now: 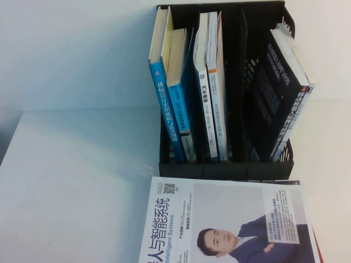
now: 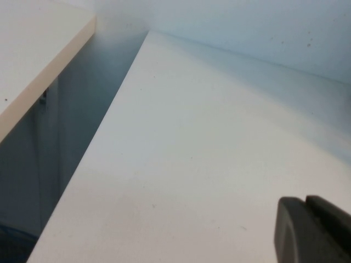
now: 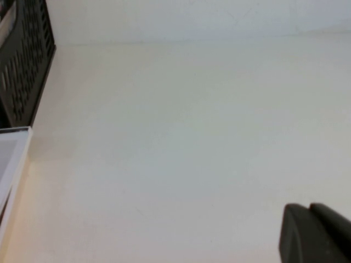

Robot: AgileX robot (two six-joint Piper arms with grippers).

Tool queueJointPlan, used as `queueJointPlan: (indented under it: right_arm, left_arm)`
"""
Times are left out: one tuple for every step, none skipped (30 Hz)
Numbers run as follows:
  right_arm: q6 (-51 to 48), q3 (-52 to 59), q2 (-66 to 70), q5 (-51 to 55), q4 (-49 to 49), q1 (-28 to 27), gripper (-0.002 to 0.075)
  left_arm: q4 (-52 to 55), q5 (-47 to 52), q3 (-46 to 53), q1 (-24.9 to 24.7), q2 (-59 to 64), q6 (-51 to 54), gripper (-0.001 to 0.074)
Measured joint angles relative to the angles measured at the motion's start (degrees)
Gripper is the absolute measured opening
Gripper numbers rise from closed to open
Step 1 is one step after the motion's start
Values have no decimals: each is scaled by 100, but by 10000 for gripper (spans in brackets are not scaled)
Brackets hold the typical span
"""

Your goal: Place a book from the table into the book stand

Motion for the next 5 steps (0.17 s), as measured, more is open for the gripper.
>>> queueJointPlan:
  right_arm:
    - [0,0,0,0,0,0,-3]
    - [0,0,0,0,0,0,-3]
    - [0,0,0,0,0,0,-3]
    - [0,0,0,0,0,0,-3]
    - [0,0,0,0,0,0,-3]
  left_arm:
    - [0,0,0,0,0,0,-3]
    - [0,0,0,0,0,0,-3]
    - [0,0,0,0,0,0,-3]
    - [0,0,0,0,0,0,-3]
    - [0,0,0,0,0,0,-3]
